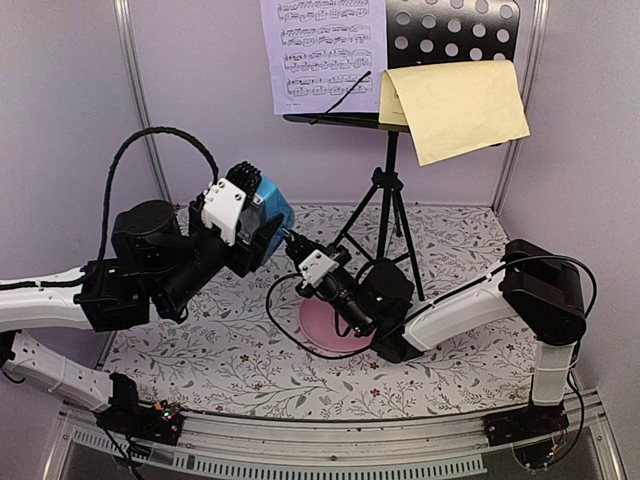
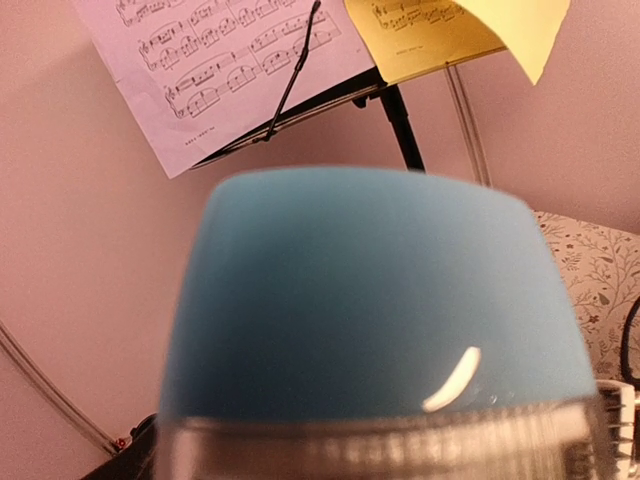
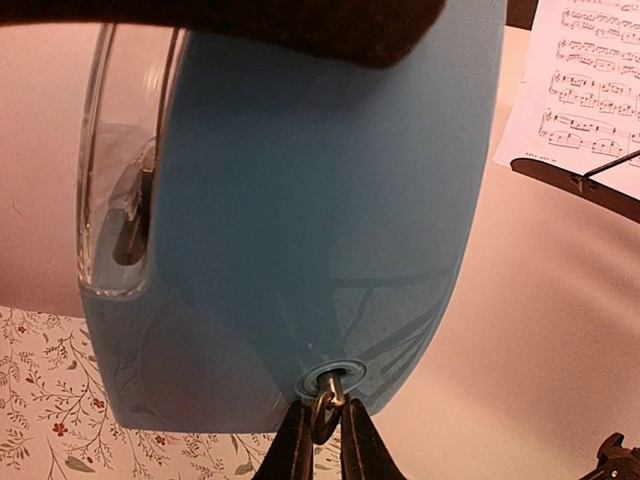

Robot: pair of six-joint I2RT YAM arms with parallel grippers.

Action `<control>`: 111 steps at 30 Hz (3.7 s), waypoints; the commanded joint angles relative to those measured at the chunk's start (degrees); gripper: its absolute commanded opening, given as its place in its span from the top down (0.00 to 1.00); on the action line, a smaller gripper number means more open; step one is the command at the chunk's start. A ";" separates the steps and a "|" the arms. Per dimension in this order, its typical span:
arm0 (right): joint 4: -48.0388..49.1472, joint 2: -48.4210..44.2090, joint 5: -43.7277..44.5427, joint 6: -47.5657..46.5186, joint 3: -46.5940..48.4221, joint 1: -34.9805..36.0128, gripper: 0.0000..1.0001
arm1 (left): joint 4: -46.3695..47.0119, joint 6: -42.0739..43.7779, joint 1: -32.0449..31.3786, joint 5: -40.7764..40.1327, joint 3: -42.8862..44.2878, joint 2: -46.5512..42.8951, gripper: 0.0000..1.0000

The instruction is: Set up the instrument practice props

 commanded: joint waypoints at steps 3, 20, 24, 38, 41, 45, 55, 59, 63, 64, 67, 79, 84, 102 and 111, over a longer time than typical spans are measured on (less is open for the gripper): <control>0.82 -1.00 -0.29 1.39 0.46 0.07 0.93 | 6.14 -0.04 -0.89 0.70 0.75 -1.68 0.81; -3.38 -6.38 -9.81 25.59 -3.15 -3.91 1.00 | 11.72 2.06 -0.82 1.02 -5.29 -3.57 0.88; -4.40 -6.74 -12.17 29.98 -3.00 -4.87 1.00 | 12.20 2.04 -0.80 1.48 -6.48 -3.81 0.92; -8.22 -6.79 -20.27 40.34 -1.60 -7.46 0.98 | 10.53 -0.99 1.15 1.43 -8.12 -3.93 0.94; -10.51 -6.64 -22.09 39.78 -1.65 -7.48 0.72 | 5.72 -7.25 5.10 5.02 -7.62 -3.85 0.95; -11.08 -7.77 -23.34 39.82 -4.79 -7.11 0.44 | 2.11 -15.70 11.91 12.31 -10.09 -4.97 0.95; -16.23 -11.26 -23.71 42.33 -10.30 -6.20 0.11 | 2.33 -26.91 19.25 19.16 -17.60 -4.34 0.96; -23.92 -12.99 -23.41 43.50 -7.99 -6.76 0.10 | 6.13 -31.95 19.83 22.21 -22.50 -4.43 0.96; -31.02 -14.14 -24.62 46.40 -5.20 -8.07 0.09 | 7.19 -34.41 19.96 21.84 -25.20 -3.76 0.96; -31.52 -14.48 -25.28 46.94 -5.05 -8.34 0.09 | 7.17 -34.87 20.02 21.39 -25.57 -3.66 0.96; -33.05 -15.64 -27.02 48.12 -4.38 -9.03 0.08 | 8.41 -36.13 20.00 21.61 -27.16 -3.38 0.96; -38.41 -16.14 -30.78 50.18 -0.71 -10.83 0.07 | 13.54 -37.03 19.84 26.32 -29.30 -0.39 0.83; -40.47 -15.61 -31.08 50.65 0.89 -11.08 0.06 | 13.35 -35.28 19.74 27.50 -28.86 1.20 0.78; -41.74 -15.32 -31.59 50.45 1.76 -11.58 0.04 | 20.56 -31.58 19.19 34.92 -30.86 5.26 0.76; -41.80 -14.95 -31.83 50.48 1.93 -11.73 0.04 | 23.85 -30.00 18.89 36.29 -29.18 8.90 0.77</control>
